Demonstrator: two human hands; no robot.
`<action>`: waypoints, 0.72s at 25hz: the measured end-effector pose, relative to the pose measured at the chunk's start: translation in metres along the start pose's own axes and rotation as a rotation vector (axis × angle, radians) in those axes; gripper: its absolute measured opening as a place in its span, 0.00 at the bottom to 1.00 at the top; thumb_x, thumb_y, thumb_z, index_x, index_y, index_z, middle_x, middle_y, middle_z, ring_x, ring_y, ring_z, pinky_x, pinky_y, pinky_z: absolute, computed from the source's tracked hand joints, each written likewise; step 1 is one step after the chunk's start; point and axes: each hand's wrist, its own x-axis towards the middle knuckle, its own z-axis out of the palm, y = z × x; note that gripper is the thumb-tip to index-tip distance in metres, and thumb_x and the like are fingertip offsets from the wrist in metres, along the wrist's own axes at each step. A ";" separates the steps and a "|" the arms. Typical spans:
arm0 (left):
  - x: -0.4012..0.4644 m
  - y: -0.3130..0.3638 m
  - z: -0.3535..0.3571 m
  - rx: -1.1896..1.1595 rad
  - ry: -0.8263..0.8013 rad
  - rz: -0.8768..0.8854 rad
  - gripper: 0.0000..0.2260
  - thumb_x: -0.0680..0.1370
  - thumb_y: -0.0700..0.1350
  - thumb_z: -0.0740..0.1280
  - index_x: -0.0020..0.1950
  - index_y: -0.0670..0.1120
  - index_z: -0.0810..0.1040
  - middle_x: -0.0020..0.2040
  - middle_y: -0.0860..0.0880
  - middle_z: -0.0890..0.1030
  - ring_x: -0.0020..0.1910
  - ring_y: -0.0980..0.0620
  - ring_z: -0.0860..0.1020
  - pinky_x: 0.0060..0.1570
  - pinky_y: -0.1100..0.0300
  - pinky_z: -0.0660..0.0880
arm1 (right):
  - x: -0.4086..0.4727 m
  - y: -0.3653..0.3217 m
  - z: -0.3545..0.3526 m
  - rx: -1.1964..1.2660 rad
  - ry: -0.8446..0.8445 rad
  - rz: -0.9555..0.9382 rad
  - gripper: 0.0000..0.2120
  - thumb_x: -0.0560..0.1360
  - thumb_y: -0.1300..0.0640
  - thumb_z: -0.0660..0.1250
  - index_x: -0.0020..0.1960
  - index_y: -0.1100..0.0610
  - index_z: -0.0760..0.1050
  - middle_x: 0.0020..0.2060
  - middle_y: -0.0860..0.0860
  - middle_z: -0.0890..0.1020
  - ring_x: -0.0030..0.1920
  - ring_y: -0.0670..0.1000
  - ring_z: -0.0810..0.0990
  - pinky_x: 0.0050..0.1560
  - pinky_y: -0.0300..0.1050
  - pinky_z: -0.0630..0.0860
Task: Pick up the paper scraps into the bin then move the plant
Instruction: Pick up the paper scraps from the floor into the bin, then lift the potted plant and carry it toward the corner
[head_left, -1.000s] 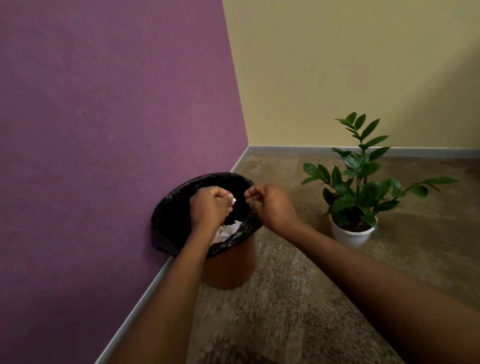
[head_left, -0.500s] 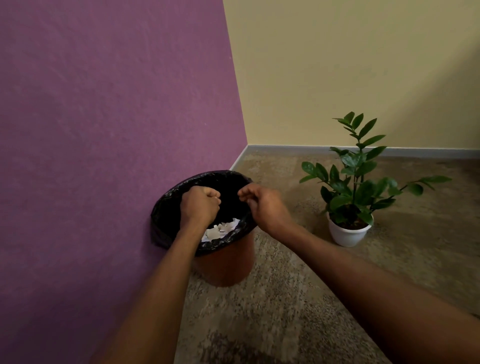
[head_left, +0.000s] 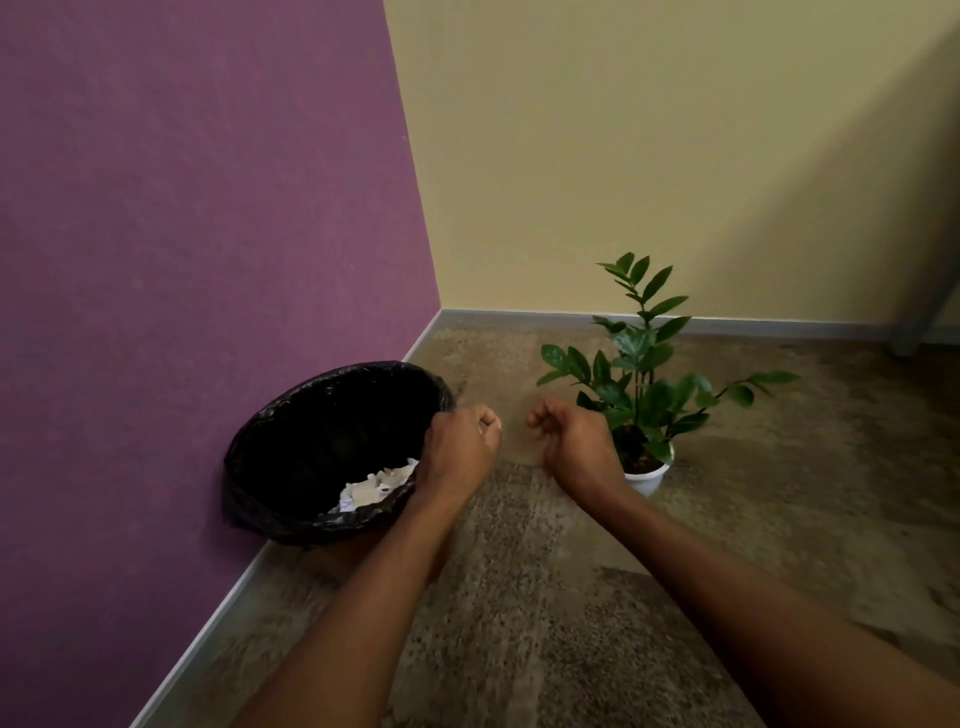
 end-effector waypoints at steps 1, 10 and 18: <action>-0.003 0.003 0.010 -0.007 -0.032 0.019 0.05 0.72 0.44 0.67 0.40 0.50 0.83 0.33 0.51 0.82 0.36 0.49 0.81 0.38 0.59 0.77 | -0.004 0.010 -0.005 -0.026 0.016 0.014 0.14 0.71 0.69 0.58 0.43 0.51 0.75 0.34 0.47 0.80 0.34 0.49 0.79 0.35 0.49 0.79; -0.025 0.003 0.097 0.044 -0.362 0.095 0.18 0.73 0.31 0.64 0.49 0.54 0.82 0.58 0.50 0.77 0.57 0.49 0.77 0.56 0.59 0.73 | -0.041 0.106 -0.038 -0.400 0.022 0.116 0.11 0.77 0.47 0.63 0.38 0.51 0.73 0.30 0.47 0.77 0.31 0.49 0.75 0.30 0.44 0.69; -0.046 0.012 0.170 0.084 -0.440 0.225 0.24 0.77 0.36 0.61 0.73 0.51 0.69 0.72 0.50 0.70 0.67 0.49 0.72 0.66 0.53 0.71 | -0.050 0.182 -0.047 -0.577 -0.066 0.100 0.17 0.68 0.60 0.73 0.55 0.49 0.78 0.55 0.49 0.81 0.47 0.54 0.82 0.39 0.40 0.71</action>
